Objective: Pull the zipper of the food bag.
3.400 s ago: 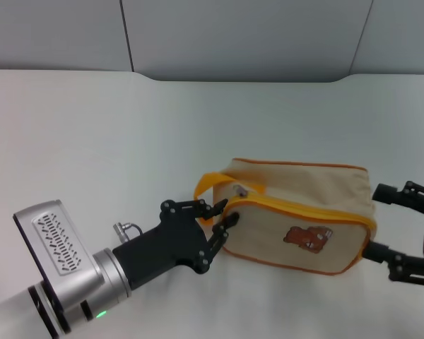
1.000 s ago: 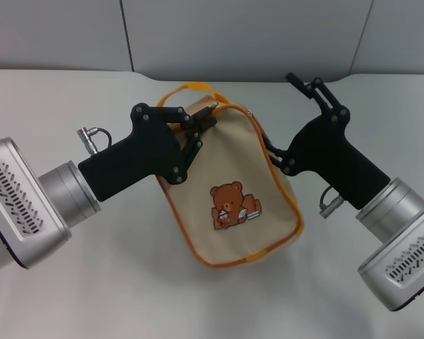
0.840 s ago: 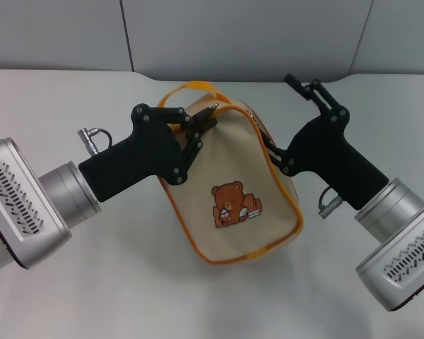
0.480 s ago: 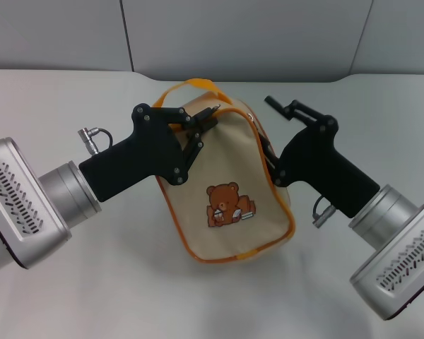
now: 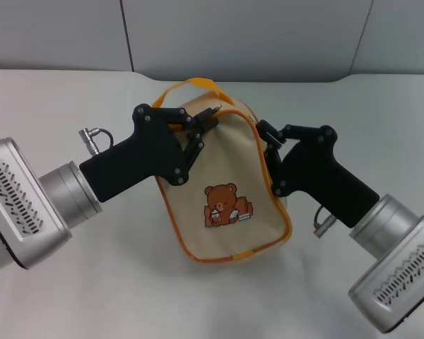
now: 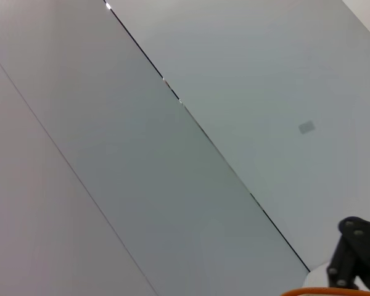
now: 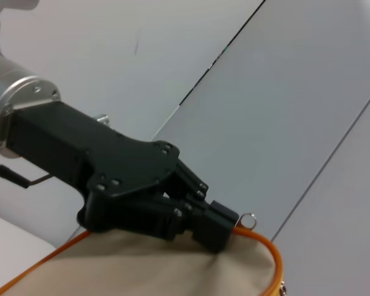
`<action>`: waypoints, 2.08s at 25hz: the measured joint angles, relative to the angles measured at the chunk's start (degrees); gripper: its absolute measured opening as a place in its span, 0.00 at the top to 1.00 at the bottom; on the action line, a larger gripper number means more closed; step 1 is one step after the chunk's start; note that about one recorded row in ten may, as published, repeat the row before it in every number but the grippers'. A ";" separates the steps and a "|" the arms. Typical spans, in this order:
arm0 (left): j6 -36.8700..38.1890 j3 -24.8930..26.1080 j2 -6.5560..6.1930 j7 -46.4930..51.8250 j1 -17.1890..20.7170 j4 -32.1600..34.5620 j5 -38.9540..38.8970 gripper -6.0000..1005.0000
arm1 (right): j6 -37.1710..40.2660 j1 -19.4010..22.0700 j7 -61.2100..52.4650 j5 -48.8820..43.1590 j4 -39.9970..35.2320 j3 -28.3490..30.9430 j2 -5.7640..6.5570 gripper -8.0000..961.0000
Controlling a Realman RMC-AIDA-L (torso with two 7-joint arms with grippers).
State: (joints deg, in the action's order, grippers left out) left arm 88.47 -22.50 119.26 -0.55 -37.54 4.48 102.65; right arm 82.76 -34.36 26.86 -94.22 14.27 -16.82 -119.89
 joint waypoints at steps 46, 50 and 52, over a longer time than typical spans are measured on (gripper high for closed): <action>7.41 0.00 -1.12 36.70 16.82 7.93 3.27 0.94 | 23.42 13.34 -76.29 -13.32 -35.03 -6.22 1.13 0.31; 14.10 -8.52 -1.92 42.73 16.99 14.92 6.62 0.81 | 25.63 11.04 -82.01 -19.18 -41.40 -12.19 1.84 0.16; 14.96 -8.81 -1.93 43.20 17.03 15.58 6.85 0.75 | 25.93 10.72 -82.45 -20.09 -41.89 -12.74 1.92 0.16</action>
State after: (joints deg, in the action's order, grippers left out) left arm 103.44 -31.31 117.34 42.65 -20.52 20.07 109.49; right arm 108.69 -23.64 -55.58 -114.32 -27.62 -29.56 -117.97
